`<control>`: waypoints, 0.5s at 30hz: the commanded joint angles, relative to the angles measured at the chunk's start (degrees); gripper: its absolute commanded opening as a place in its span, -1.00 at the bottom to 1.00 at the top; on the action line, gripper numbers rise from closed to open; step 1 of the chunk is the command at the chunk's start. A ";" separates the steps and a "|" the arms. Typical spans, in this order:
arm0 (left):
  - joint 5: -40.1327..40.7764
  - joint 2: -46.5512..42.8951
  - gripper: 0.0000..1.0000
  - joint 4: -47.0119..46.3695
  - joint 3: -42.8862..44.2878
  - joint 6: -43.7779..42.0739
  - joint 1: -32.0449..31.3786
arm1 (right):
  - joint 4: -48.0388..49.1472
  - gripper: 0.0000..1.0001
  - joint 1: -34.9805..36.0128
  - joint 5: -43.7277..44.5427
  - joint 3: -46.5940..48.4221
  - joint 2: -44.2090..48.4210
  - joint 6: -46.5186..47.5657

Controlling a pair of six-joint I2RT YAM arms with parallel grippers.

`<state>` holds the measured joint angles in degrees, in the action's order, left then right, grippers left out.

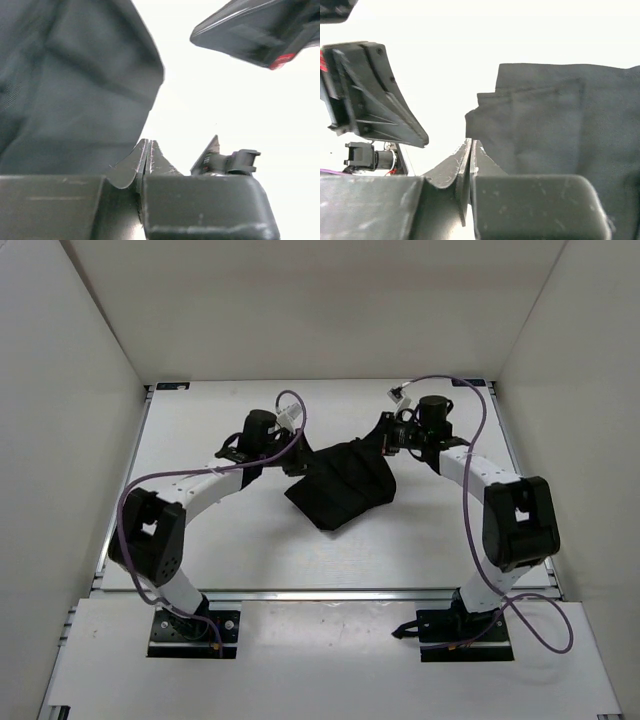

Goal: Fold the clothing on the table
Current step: Fold the skirt

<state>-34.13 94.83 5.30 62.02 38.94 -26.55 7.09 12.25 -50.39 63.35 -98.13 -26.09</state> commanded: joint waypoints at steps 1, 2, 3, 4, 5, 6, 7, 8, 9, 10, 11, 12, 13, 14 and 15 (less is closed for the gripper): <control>-4.35 -2.80 -1.00 -10.53 -1.80 4.37 -1.75 | 0.03 -1.00 0.23 -0.67 -3.92 3.64 0.85; -5.50 -2.63 -1.00 -12.66 -3.29 5.61 -2.45 | -0.06 -1.00 0.06 -1.98 -5.07 3.64 1.21; -6.73 -1.67 -1.00 -16.60 -4.61 7.88 -3.50 | 0.55 -0.99 0.05 -3.21 -7.34 3.64 1.04; -7.26 -0.71 -1.00 -19.77 -5.58 9.65 -3.86 | 2.03 -1.00 -0.73 -4.96 -9.80 3.64 1.04; -8.05 -0.43 -1.00 -20.85 -6.46 9.93 -4.73 | 1.96 -1.00 -0.74 -6.11 -10.87 3.64 1.30; -7.88 1.13 -1.00 -22.60 -7.08 10.63 -5.70 | 1.70 -1.00 -1.35 -5.69 -12.45 3.04 1.65; -7.88 2.11 -1.00 -23.05 -7.35 10.55 -6.41 | 0.48 -0.99 -1.96 -5.60 -12.99 2.25 2.78; -8.06 2.90 -1.00 -23.32 -7.44 10.54 -6.85 | -0.23 -0.99 -1.88 -5.16 -13.34 1.89 4.36; -7.80 4.04 -1.00 -23.23 -7.35 9.94 -7.64 | -1.46 -1.00 -2.14 -4.98 -13.26 0.76 5.07; -7.88 4.92 -1.00 -23.58 -7.44 9.84 -7.82 | -2.25 -0.98 -1.88 -4.89 -13.17 -0.30 6.12; -8.49 6.06 -1.00 -23.84 -7.61 9.75 -8.08 | -2.43 -1.00 -1.71 -4.46 -12.73 -1.09 6.57; -7.98 6.68 -1.00 -23.76 -7.53 10.10 -8.26 | -2.61 -0.99 -1.96 -4.45 -12.81 -2.58 7.27; -8.84 7.91 -1.00 -23.50 -7.53 10.10 -8.17 | -2.96 -1.00 -1.62 -4.19 -12.12 -4.42 8.06; -8.76 8.96 -1.00 -23.49 -7.27 9.93 -8.08 | -3.31 -1.00 -1.70 -4.45 -10.72 -5.57 8.50; -7.80 9.15 -1.00 -23.06 -7.61 9.32 -8.43 | -4.36 -1.00 -1.70 -4.71 -10.44 -8.19 8.68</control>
<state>-41.08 104.20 -15.25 54.57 48.62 -34.87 3.44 10.70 -54.13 50.30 -102.69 -20.80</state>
